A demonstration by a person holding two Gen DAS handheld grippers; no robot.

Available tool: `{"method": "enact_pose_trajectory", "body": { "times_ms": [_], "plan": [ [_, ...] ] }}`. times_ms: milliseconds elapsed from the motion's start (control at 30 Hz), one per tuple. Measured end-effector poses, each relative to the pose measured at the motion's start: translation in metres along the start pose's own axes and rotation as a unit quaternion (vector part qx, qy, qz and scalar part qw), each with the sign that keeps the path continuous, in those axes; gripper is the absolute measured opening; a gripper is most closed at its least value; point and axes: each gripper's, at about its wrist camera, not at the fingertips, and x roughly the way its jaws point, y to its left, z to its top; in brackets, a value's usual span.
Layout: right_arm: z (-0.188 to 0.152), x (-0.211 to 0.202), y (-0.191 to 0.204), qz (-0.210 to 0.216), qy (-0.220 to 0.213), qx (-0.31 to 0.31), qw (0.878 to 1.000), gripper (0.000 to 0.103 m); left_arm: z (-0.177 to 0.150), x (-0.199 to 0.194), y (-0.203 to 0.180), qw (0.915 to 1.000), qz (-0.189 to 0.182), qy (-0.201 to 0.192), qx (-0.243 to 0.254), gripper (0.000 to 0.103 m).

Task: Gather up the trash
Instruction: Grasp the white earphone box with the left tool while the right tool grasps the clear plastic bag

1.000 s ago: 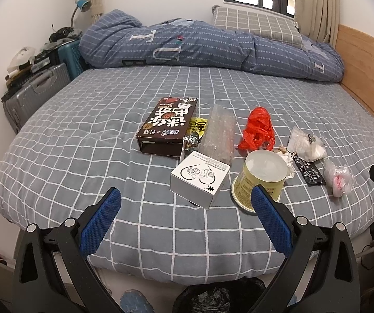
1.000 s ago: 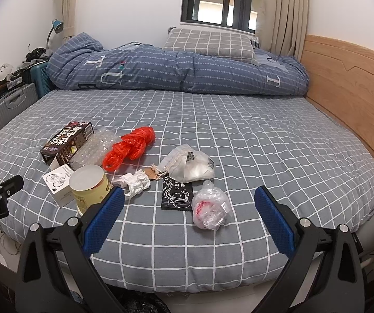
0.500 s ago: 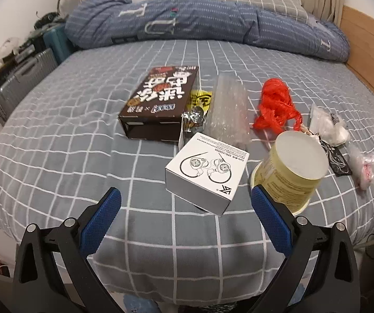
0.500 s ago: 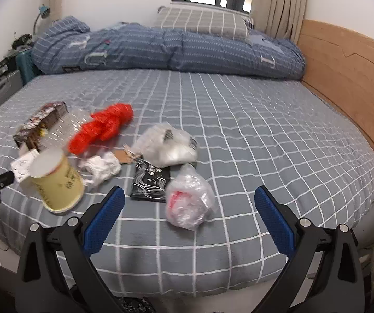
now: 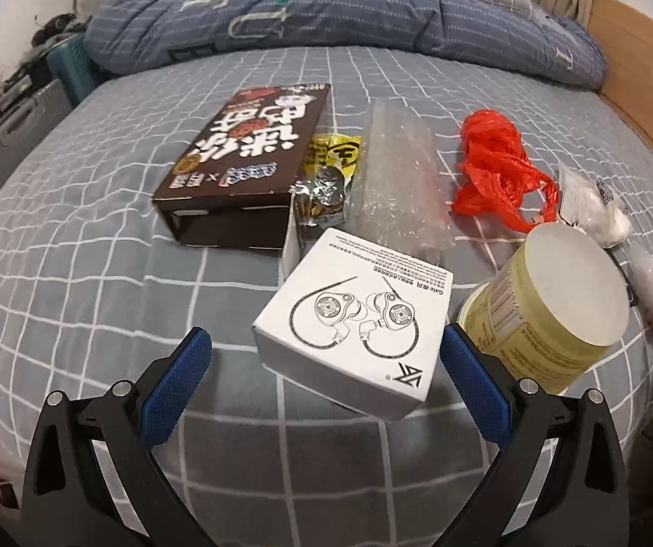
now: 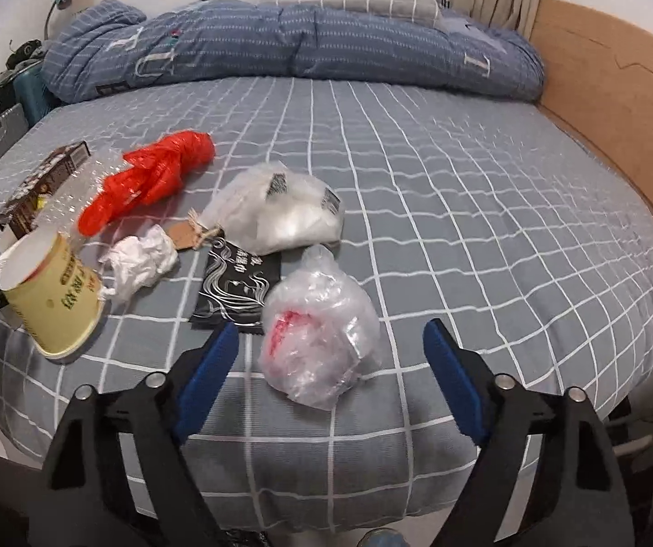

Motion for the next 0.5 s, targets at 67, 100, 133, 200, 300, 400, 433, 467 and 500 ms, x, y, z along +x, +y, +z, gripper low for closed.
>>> {"method": "enact_pose_trajectory", "body": {
  "times_ms": [67,100,133,200,300,400,433,467,500],
  "plan": [
    [-0.001,0.003,-0.001,0.004,0.005,0.003,1.000,0.073,0.000,0.005,-0.001,0.9999,-0.007,0.007,-0.002,0.097],
    [-0.001,0.005,-0.001,0.008,0.008,0.004,1.000,0.071,0.001,0.008,-0.001,0.9999,-0.011,0.010,-0.002,0.096],
    [-0.001,0.006,-0.001,0.009,0.010,0.005,1.000,0.069,0.001,0.011,-0.001,0.9998,-0.013,0.011,-0.001,0.095],
    [0.000,0.010,-0.001,0.017,0.015,0.008,1.000,0.064,0.002,0.015,-0.002,0.9997,-0.019,0.014,0.002,0.092],
    [-0.001,0.018,0.000,0.023,0.024,0.006,0.999,0.057,0.003,0.019,-0.003,0.9993,-0.032,0.016,0.004,0.085],
    [-0.003,0.023,-0.001,0.033,0.030,0.011,0.999,0.052,0.003,0.021,-0.006,0.9993,-0.032,0.017,0.011,0.083],
    [-0.003,0.024,0.000,0.036,0.030,0.011,0.999,0.050,0.002,0.022,-0.007,0.9994,-0.029,0.016,0.014,0.083],
    [-0.003,0.024,0.001,0.038,0.031,0.008,0.999,0.048,0.002,0.023,-0.008,0.9994,-0.026,0.017,0.017,0.082],
    [-0.003,0.025,0.002,0.037,0.034,0.005,0.999,0.047,0.001,0.023,-0.009,0.9994,-0.025,0.016,0.017,0.082]
  ]
}}
